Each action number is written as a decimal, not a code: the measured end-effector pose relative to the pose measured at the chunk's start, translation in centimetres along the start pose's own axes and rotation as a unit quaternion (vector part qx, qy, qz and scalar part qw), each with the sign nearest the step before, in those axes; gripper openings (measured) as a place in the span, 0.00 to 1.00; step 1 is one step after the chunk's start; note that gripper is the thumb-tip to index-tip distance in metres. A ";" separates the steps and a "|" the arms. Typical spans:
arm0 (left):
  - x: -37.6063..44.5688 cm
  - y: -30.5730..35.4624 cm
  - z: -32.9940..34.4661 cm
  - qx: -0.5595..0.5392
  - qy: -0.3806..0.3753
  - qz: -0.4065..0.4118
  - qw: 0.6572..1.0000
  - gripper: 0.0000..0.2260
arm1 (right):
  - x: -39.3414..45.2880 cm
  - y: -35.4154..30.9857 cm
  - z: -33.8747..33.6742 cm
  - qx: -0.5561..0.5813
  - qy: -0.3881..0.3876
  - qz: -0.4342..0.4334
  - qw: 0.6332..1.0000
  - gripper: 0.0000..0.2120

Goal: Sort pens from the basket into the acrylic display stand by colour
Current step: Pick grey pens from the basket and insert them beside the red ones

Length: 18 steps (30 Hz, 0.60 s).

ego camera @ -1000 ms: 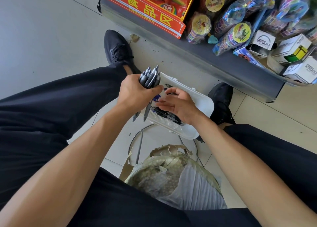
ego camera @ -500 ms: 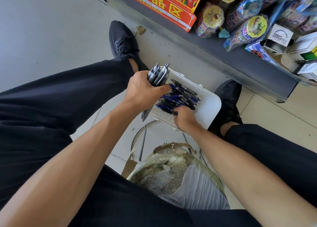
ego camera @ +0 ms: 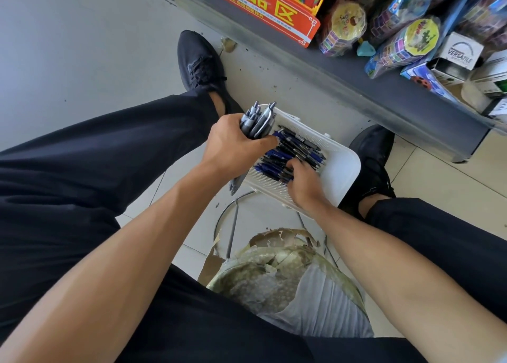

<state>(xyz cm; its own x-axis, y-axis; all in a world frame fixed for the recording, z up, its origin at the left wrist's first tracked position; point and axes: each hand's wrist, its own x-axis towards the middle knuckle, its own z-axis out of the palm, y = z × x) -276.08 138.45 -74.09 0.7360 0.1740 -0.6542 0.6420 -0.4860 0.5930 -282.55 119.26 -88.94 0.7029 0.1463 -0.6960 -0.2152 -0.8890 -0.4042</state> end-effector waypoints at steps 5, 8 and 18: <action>0.0 -0.2 0.1 0.004 -0.005 -0.004 1.000 0.13 | -0.3 0.6 0.4 0.023 0.033 0.003 0.999 0.18; -0.1 -0.3 0.1 0.008 -0.009 -0.004 1.000 0.13 | -0.1 0.9 0.4 0.026 0.020 -0.015 0.999 0.15; -0.1 -0.2 0.1 0.015 -0.015 -0.009 1.000 0.12 | 1.6 0.4 -0.2 -0.050 -0.049 -0.042 0.997 0.17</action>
<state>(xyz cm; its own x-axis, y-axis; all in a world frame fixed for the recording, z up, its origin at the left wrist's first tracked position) -276.27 138.47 -74.16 0.7172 0.1568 -0.6790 0.6479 -0.5088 0.5669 -281.43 119.06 -90.08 0.6445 0.2593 -0.7193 -0.0867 -0.9099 -0.4057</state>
